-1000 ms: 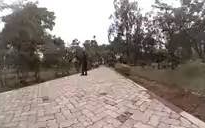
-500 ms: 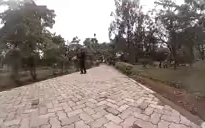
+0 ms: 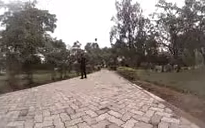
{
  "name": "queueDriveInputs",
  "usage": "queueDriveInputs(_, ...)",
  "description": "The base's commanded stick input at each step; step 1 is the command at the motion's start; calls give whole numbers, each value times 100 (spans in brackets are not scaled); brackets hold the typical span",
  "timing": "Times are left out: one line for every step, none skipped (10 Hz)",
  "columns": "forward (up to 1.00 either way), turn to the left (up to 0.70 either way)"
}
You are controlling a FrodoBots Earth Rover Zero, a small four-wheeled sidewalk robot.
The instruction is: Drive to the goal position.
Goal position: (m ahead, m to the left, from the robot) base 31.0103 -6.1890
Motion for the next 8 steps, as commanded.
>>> queueDriveInputs(0, 0)
queueDriveInputs(0, 0)
queueDriveInputs(0, 0)
queueDriveInputs(0, 0)
queueDriveInputs(0, 0)
queueDriveInputs(0, 0)
queueDriveInputs(0, 0)
queueDriveInputs(0, 0)
